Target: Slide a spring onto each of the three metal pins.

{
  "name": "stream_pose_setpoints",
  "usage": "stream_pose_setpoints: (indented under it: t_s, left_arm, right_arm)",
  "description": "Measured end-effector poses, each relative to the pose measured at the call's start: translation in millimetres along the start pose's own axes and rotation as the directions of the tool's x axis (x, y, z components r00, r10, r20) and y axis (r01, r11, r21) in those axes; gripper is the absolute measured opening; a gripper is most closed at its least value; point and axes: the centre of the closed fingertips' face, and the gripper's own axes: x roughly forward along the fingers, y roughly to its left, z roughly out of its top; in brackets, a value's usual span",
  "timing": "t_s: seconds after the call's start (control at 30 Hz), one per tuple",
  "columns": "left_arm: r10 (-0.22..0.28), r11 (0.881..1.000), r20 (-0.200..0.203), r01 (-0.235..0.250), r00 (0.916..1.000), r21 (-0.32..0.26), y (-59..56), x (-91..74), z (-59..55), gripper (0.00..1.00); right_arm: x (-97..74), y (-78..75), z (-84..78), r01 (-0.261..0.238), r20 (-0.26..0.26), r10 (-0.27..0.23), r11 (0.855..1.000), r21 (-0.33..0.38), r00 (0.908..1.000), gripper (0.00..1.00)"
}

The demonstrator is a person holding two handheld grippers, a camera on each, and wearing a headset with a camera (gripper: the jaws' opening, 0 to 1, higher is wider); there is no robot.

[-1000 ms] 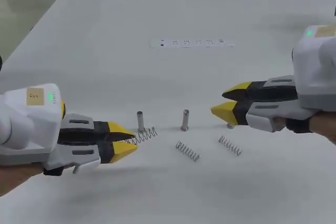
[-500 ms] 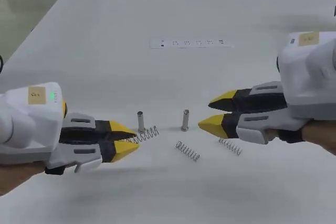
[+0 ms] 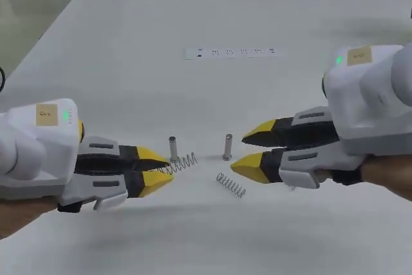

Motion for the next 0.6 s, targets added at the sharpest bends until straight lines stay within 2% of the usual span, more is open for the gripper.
stream_pose_setpoints:
  t_s: [0.6]
  left_arm:
    - [-0.006,1.000,0.009,0.006,0.9999,0.013,-2.3,0.9,5.6,0.02]
  right_arm:
    - [9.8,16.3,0.8,-0.058,-0.015,0.058,0.998,-0.025,0.9982,0.24]
